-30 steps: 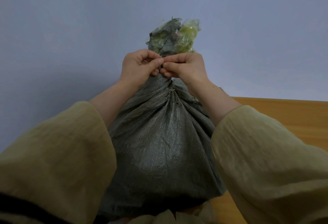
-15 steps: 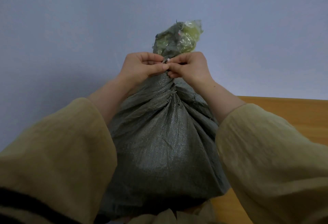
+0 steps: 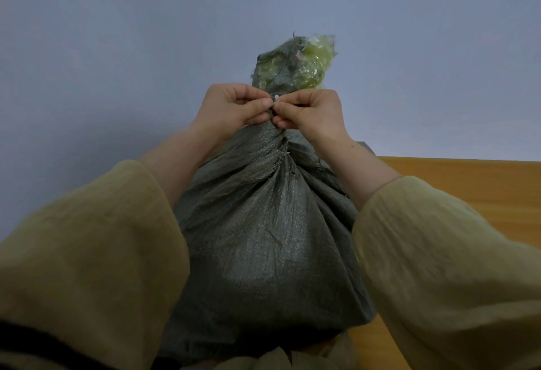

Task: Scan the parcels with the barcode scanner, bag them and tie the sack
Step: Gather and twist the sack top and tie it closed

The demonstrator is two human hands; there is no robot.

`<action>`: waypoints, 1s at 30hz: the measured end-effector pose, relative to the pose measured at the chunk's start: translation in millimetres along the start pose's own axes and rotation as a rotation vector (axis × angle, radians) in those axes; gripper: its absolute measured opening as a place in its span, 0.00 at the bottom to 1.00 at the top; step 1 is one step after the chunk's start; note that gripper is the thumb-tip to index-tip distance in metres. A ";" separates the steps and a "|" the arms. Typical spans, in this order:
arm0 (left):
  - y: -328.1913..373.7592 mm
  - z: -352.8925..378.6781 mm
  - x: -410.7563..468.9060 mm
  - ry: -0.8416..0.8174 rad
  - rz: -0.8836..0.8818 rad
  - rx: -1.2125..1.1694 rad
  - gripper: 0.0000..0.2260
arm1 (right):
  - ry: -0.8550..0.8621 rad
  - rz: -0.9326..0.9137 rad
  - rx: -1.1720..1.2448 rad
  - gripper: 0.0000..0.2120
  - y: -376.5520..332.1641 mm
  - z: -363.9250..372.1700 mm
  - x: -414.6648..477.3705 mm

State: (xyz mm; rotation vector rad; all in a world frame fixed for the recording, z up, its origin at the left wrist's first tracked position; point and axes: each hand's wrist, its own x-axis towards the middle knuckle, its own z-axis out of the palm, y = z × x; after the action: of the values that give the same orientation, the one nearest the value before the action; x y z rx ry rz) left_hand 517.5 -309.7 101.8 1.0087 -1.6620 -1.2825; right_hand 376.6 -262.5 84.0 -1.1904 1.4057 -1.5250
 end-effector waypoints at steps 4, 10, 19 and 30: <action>-1.9 3.8 -0.1 0.063 0.052 0.103 0.08 | 0.040 -0.015 0.005 0.07 4.0 3.2 0.7; -2.0 4.0 0.4 0.096 0.035 0.086 0.08 | 0.106 -0.051 -0.003 0.08 7.5 7.6 2.1; -1.3 5.1 1.1 0.105 0.021 0.064 0.08 | 0.136 -0.088 -0.062 0.12 10.0 9.8 3.6; -1.1 5.8 0.9 0.120 -0.005 0.041 0.03 | 0.178 -0.158 -0.217 0.15 14.4 12.3 5.6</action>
State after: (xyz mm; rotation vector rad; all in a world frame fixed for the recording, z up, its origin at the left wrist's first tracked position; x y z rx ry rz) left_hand 512.0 -308.7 99.8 1.0938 -1.6007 -1.1720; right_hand 385.5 -273.4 70.3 -1.3498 1.6628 -1.6532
